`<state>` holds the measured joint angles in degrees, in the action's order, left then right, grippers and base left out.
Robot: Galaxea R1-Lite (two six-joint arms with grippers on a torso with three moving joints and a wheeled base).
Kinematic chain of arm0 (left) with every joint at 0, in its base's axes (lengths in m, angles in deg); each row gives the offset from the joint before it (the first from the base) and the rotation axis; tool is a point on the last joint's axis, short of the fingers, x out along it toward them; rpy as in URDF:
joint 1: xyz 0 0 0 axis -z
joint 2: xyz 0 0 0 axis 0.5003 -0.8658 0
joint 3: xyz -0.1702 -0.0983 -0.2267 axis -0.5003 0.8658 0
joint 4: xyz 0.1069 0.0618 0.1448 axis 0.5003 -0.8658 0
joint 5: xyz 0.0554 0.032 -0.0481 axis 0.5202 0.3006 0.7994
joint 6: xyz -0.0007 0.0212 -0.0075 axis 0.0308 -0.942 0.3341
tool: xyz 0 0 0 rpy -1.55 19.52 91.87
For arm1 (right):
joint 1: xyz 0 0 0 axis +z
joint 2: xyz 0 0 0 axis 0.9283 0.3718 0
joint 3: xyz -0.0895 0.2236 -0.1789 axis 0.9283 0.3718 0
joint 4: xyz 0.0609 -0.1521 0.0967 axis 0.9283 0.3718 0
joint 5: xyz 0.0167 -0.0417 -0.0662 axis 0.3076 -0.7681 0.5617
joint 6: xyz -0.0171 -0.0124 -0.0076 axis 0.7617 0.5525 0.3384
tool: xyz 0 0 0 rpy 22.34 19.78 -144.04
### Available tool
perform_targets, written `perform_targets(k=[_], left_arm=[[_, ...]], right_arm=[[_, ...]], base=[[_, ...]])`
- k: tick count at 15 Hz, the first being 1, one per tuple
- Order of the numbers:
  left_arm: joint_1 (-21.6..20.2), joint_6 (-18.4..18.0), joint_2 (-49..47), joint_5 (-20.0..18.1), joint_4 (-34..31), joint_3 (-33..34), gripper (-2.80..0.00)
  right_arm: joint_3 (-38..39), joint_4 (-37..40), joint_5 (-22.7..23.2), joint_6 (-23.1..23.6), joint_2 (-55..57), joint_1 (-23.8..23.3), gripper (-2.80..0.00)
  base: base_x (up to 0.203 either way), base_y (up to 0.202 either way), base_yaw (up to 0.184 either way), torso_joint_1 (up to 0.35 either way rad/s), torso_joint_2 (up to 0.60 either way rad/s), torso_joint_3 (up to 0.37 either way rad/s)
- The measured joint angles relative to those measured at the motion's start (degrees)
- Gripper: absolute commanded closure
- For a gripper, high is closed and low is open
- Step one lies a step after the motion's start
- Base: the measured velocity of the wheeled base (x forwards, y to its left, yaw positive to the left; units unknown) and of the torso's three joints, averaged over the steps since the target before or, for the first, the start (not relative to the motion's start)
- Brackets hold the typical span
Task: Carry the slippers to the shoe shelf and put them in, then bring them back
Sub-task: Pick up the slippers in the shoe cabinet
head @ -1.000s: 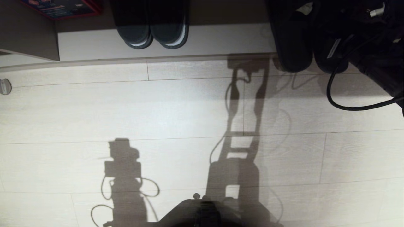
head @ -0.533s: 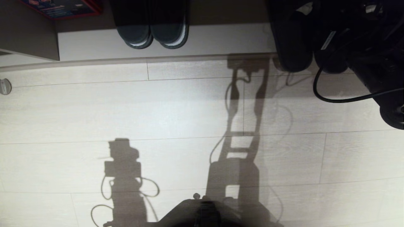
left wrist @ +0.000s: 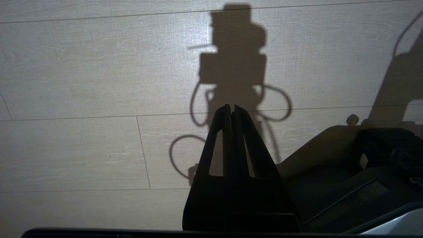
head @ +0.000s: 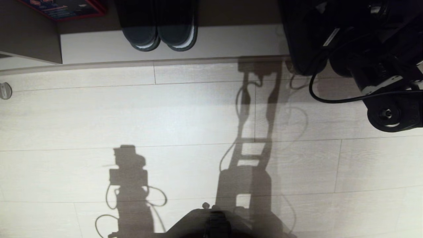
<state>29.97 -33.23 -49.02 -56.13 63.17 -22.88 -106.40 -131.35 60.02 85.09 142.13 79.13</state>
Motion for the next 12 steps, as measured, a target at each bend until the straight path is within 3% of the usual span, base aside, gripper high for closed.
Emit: perform_targets(k=[1,2,7,12], left_arm=[[0.0,0.1,0.0,0.0,0.0,0.0,0.00],[0.0,0.1,0.0,0.0,0.0,0.0,0.00],[0.0,0.1,0.0,0.0,0.0,0.0,0.00],[0.0,0.1,0.0,0.0,0.0,0.0,0.00]], right_arm=[[-0.6,-0.7,0.0,0.0,0.8,0.0,-2.80],[-1.8,-2.2,0.0,0.0,2.1,0.0,0.00],[-11.0,-10.2,0.7,-2.0,10.3,0.0,0.00],[-13.2,-11.1,1.5,-3.3,13.4,0.0,0.00]], base=[[0.000,0.000,0.000,0.000,0.00,0.000],[0.000,0.000,0.000,0.000,0.00,0.000],[0.000,0.000,0.000,0.000,0.00,0.000],[0.000,0.000,0.000,0.000,0.00,0.000]])
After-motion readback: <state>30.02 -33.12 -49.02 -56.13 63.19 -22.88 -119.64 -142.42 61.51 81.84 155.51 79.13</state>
